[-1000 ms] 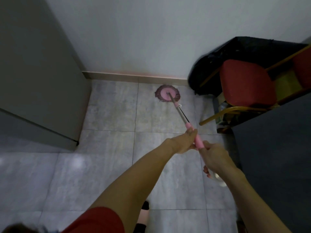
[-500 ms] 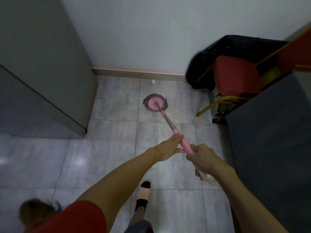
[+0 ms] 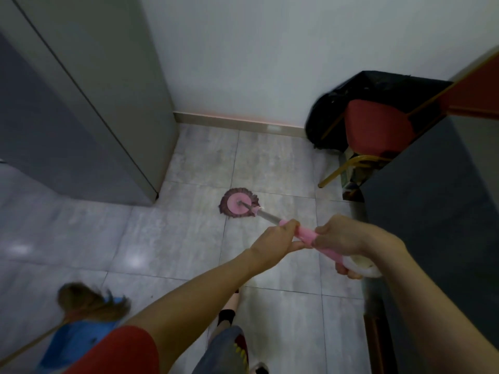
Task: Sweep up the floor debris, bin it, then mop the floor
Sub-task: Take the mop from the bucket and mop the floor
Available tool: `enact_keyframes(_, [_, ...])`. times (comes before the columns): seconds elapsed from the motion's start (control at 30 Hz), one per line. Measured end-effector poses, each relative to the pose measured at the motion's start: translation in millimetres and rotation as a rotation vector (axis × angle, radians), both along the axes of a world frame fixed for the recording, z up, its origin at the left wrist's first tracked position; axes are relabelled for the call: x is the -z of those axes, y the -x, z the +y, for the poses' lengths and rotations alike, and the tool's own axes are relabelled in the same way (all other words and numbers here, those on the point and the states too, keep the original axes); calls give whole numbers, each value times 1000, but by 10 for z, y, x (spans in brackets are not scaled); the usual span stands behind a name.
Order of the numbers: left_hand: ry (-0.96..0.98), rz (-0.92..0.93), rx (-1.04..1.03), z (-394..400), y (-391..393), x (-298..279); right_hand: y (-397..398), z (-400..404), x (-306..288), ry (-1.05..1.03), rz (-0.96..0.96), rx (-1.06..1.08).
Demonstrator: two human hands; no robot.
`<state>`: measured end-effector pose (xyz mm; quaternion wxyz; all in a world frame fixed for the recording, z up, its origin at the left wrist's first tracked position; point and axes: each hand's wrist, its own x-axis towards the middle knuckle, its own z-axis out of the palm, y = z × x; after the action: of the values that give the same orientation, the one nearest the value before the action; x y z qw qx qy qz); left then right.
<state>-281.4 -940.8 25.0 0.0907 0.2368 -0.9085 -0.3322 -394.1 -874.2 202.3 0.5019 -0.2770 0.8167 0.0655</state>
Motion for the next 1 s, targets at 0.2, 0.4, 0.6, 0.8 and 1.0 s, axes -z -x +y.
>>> enact_keyframes(0.2, [-310,-152,-19,-819,329,324,188,-601,558,108,37,74])
enact_keyframes(0.4, [-1101,-72,-385,-1946,657,797,216,-1623,1607,302,77,191])
enact_keyframes(0.6, [-377,-543,-54,-2639,878,1307,410,-2059,2258,339,131,243])
enact_keyframes(0.8, [-282,-592,125,-2184,1082,1645,521,-1530,2449,332,192,259])
enact_keyframes(1.0, [-181,-527,164,-1387,1016,1535,423,-829,2322,306,195,300])
